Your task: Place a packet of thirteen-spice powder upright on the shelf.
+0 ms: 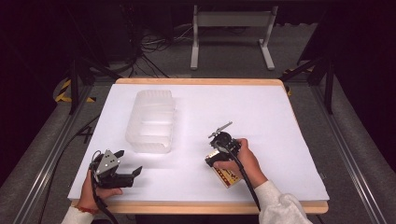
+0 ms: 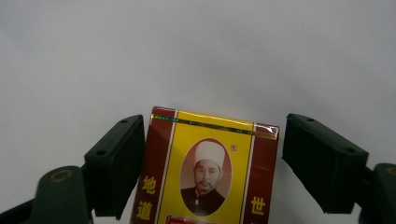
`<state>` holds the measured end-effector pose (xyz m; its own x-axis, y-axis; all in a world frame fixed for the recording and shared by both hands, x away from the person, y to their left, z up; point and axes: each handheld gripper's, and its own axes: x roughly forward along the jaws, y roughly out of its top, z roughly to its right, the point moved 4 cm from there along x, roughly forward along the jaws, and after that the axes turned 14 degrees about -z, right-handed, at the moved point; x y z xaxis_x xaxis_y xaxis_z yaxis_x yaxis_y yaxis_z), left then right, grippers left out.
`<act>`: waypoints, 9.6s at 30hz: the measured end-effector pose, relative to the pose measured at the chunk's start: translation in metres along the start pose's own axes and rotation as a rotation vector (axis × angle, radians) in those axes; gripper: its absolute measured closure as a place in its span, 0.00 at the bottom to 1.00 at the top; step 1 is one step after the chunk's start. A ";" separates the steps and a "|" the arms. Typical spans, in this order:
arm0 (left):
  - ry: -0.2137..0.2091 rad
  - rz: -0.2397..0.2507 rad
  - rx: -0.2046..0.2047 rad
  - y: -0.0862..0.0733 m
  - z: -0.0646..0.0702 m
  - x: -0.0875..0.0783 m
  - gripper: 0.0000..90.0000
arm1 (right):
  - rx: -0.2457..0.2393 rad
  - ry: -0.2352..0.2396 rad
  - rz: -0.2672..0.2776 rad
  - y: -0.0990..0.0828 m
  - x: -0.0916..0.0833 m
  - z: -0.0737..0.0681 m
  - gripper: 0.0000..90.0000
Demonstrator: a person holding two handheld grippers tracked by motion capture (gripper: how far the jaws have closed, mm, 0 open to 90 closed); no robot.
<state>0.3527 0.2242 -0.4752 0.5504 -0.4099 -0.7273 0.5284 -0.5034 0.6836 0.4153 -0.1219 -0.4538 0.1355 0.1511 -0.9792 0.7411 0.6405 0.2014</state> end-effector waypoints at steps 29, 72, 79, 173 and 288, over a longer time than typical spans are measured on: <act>-0.008 -0.002 0.003 0.000 0.002 0.000 0.11 | 0.091 -0.037 0.280 -0.008 -0.061 -0.002 0.36; -0.046 0.038 -0.034 -0.007 -0.001 -0.008 0.11 | 0.042 -0.033 0.806 0.159 -0.103 -0.086 0.37; -0.045 0.044 -0.047 -0.011 -0.002 -0.012 0.11 | 0.106 -0.025 0.804 0.186 -0.088 -0.080 0.37; -0.036 0.044 -0.022 -0.010 0.003 -0.012 0.10 | -0.044 -0.082 0.569 0.176 -0.028 -0.067 0.26; -0.015 0.016 -0.004 -0.008 0.005 -0.008 0.10 | -0.135 -0.347 0.414 -0.068 -0.078 0.072 0.20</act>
<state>0.3410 0.2274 -0.4753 0.5491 -0.4290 -0.7172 0.5222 -0.4939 0.6952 0.4014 -0.2314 -0.3925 0.6233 0.1684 -0.7636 0.4922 0.6743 0.5505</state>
